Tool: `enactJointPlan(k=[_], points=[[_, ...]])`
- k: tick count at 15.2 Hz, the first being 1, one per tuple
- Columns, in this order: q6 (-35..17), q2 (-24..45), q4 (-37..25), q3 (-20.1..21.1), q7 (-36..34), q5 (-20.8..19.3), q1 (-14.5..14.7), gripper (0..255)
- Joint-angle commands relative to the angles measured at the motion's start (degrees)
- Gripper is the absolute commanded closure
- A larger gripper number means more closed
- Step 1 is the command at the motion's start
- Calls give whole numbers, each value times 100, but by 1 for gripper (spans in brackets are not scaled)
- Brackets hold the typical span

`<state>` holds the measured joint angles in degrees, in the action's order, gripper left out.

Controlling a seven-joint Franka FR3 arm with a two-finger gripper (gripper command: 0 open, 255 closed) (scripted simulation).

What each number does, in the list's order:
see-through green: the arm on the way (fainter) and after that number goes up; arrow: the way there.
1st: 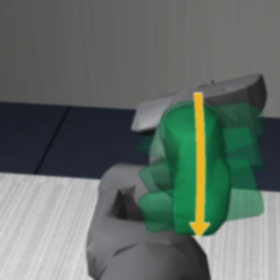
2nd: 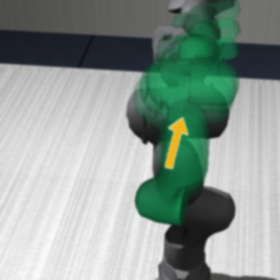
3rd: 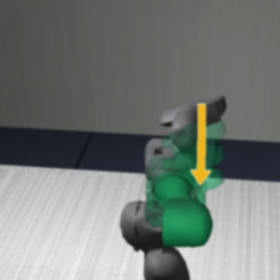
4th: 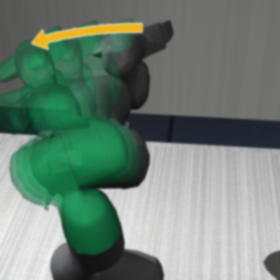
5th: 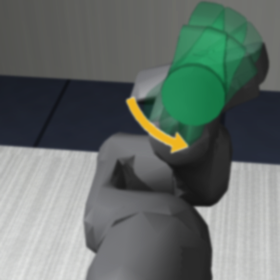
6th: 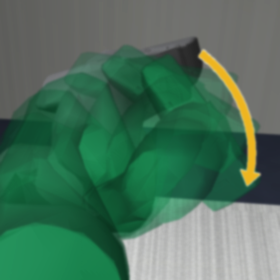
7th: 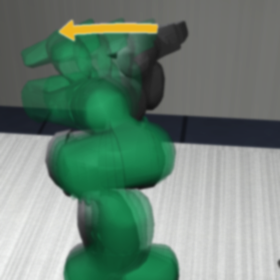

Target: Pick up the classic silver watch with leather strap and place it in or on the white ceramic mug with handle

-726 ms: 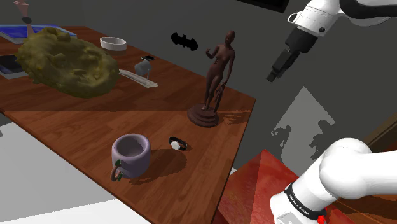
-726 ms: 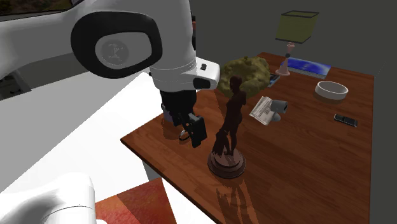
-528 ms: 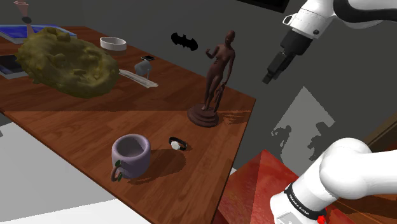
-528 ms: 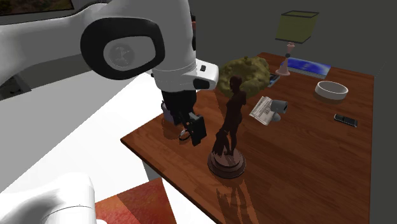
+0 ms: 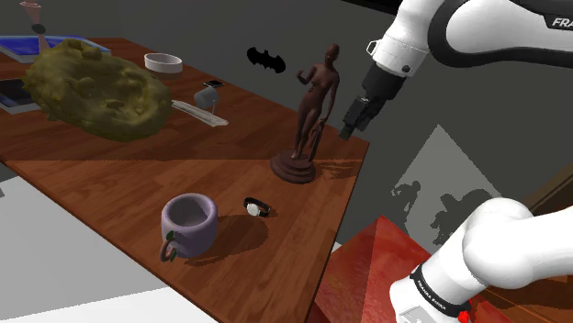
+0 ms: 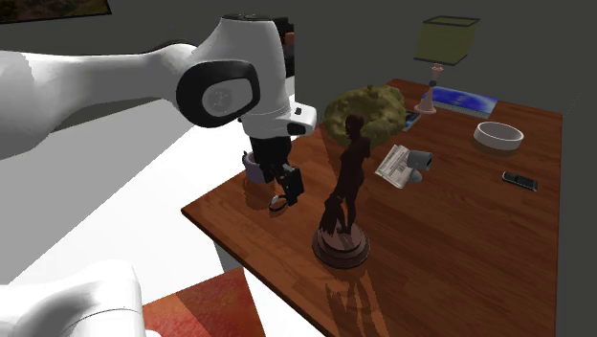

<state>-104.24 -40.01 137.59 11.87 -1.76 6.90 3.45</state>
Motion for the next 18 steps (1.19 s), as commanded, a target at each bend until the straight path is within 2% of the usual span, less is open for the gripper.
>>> enactJointPlan(k=[1,6,10,14,18], points=[[-276,230,40,250,-224,56,47,0],[-920,979,-49,872,-796,69,97,0],[-1397,1699,-250,1380,-1317,-81,69,0],[-1808,2528,-567,1880,-1941,-446,-1,0],[-2104,3482,-1004,2308,-2703,-1087,-41,0]])
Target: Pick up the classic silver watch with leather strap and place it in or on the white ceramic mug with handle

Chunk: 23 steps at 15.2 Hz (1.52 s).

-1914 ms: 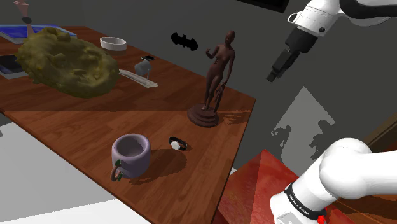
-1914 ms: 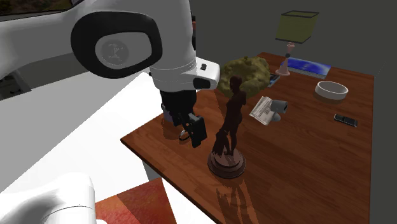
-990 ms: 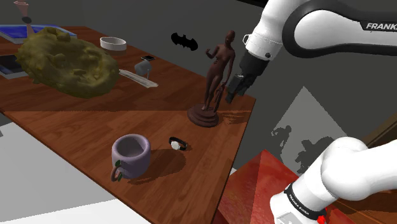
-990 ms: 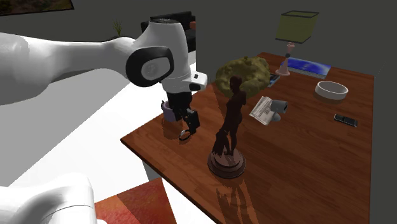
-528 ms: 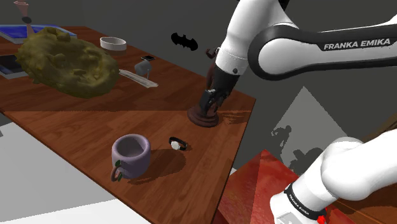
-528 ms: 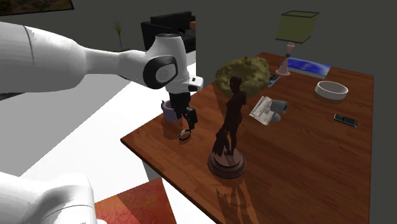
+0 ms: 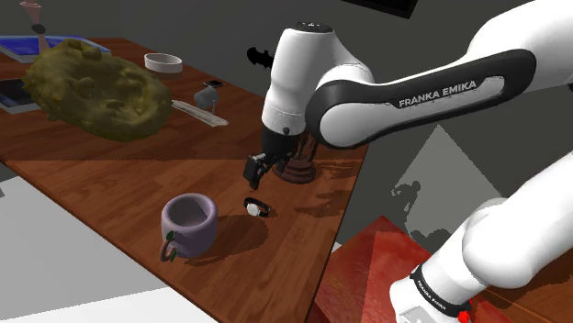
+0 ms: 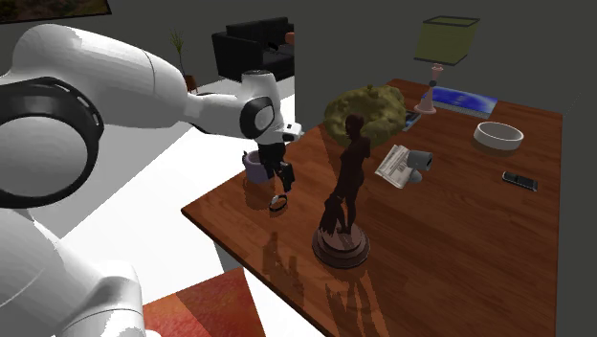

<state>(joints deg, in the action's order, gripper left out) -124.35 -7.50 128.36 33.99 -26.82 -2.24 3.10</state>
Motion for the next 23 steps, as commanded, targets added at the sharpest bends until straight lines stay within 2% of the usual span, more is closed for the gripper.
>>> enactJointPlan(k=[1,3,11,19,20,23], points=[[-140,488,-210,177,-407,-376,6,0],[-199,1020,-496,289,-836,-814,76,0],[-701,1499,-334,200,-1162,-1269,141,0],[-700,1498,-334,198,-1161,-1268,142,0],[-700,1498,-334,198,-1161,-1268,142,255],[-700,1498,-334,198,-1161,-1268,142,255]])
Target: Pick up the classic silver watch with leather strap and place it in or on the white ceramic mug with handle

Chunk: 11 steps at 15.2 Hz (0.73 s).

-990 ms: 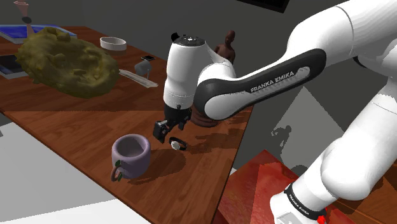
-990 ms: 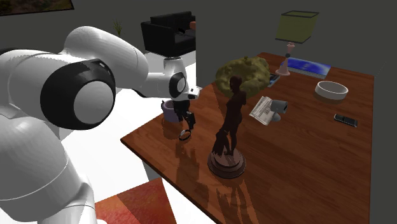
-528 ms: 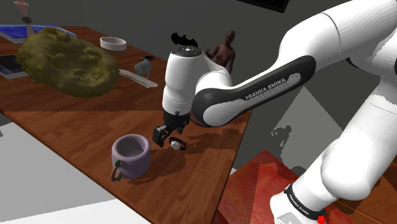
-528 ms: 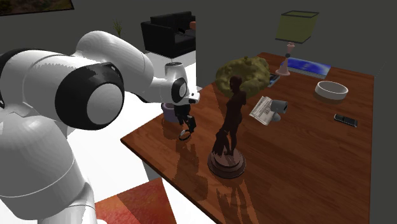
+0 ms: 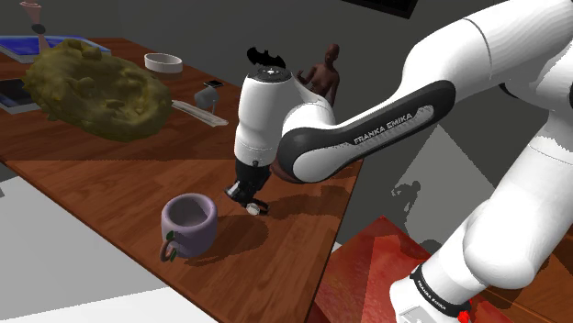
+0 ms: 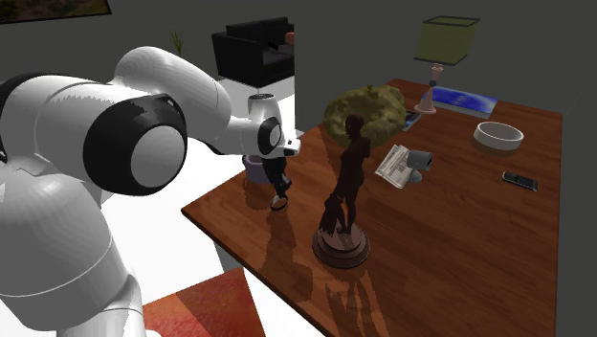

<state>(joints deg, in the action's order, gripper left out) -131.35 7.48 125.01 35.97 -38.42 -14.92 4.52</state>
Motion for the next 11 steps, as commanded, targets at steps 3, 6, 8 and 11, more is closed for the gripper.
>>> enactJointPlan(k=[3,6,8,11], points=[[0,0,0,0,0,0,0,255],[-1,0,0,0,-1,-1,0,255],[128,-109,-51,22,88,110,-19,255],[325,-264,-138,46,212,264,-41,255]])
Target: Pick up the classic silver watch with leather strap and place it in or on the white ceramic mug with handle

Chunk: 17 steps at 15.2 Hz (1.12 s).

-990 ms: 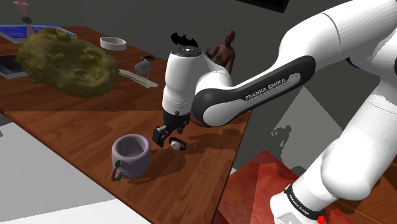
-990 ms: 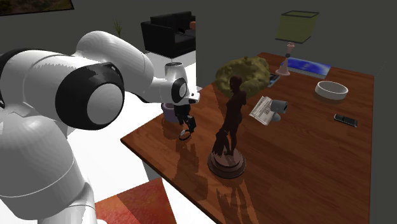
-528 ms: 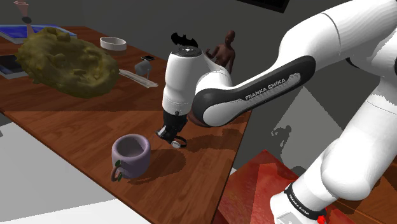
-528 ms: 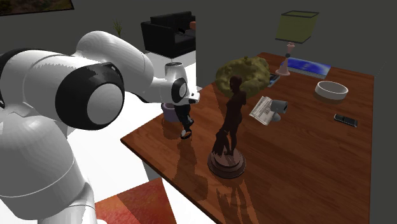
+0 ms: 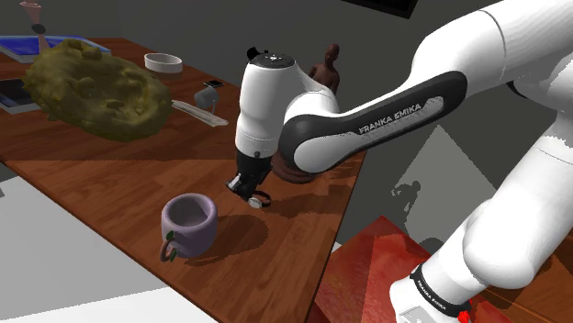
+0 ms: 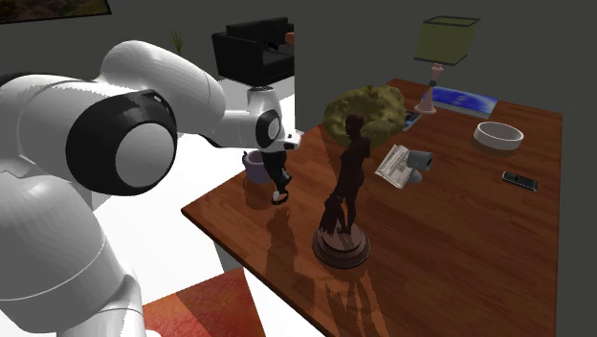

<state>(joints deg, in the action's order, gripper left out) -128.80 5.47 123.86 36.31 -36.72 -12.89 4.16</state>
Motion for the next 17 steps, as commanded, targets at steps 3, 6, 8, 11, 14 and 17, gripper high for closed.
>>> enactJointPlan(k=[3,6,8,11,14,17], points=[[272,-206,-122,26,155,199,-22,255],[478,-338,-234,33,258,322,-35,255],[618,-419,-315,34,321,395,-41,255],[830,-530,-447,30,408,492,-48,255],[1044,-628,-590,24,485,576,-53,255],[1262,-713,-745,16,554,646,-58,255]])
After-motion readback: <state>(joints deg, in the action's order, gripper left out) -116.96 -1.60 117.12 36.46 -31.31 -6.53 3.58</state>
